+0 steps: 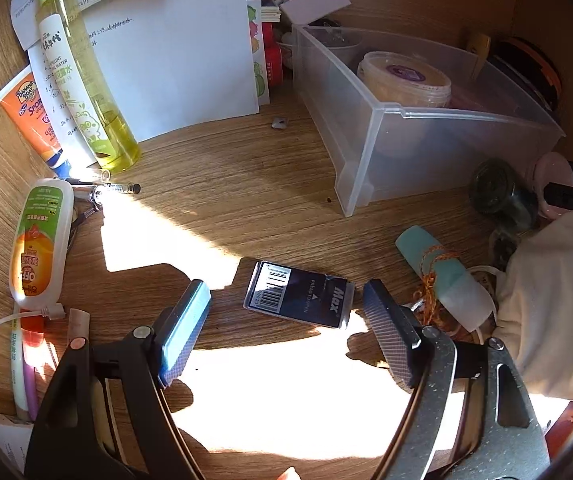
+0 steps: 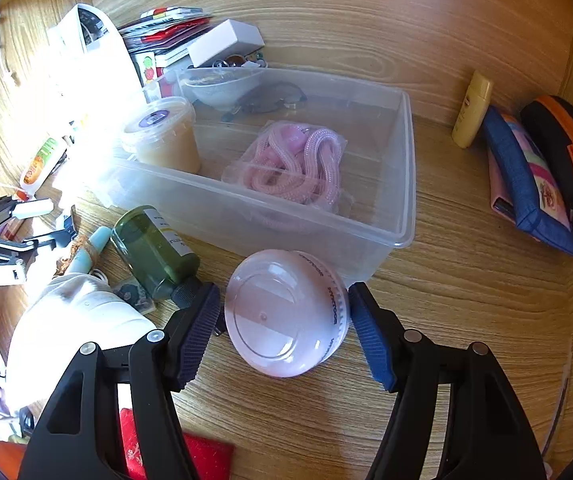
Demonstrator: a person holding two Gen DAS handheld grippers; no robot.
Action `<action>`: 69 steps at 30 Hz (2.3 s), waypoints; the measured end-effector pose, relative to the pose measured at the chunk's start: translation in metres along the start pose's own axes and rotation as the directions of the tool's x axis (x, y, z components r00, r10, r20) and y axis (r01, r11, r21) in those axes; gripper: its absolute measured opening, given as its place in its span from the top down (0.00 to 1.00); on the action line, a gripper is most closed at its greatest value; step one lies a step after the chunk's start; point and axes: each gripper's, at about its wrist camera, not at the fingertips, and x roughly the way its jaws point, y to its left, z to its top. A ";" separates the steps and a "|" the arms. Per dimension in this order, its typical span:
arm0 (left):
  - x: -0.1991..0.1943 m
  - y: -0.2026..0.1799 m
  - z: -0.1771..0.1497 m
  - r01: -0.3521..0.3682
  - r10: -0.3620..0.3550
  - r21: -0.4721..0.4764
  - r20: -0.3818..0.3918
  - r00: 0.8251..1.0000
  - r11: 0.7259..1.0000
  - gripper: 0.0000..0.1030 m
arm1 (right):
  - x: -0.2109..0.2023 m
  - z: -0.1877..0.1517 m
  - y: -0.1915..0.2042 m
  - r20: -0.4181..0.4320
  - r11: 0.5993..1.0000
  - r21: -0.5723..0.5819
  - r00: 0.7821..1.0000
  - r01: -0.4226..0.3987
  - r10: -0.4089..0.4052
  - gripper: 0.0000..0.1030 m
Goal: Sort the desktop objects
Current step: 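Close the left tool on the blue Max staple box, then carry the Max box and pink dome case into the clear box and release both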
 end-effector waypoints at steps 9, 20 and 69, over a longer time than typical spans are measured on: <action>-0.001 0.000 -0.004 0.023 -0.023 -0.009 0.027 0.999 1.000 0.39 | 0.017 0.000 0.003 -0.039 1.000 -0.003 0.999 0.011 -0.011 0.38; -0.007 0.000 -0.003 -0.014 0.014 -0.007 0.070 0.997 1.000 0.53 | 0.018 -0.005 -0.004 -0.023 0.999 0.042 1.000 -0.008 0.009 0.41; -0.013 -0.108 0.126 0.230 -0.247 0.116 0.163 0.955 0.966 0.54 | 0.005 0.071 -0.021 0.113 1.000 -0.001 0.994 0.015 -0.015 0.41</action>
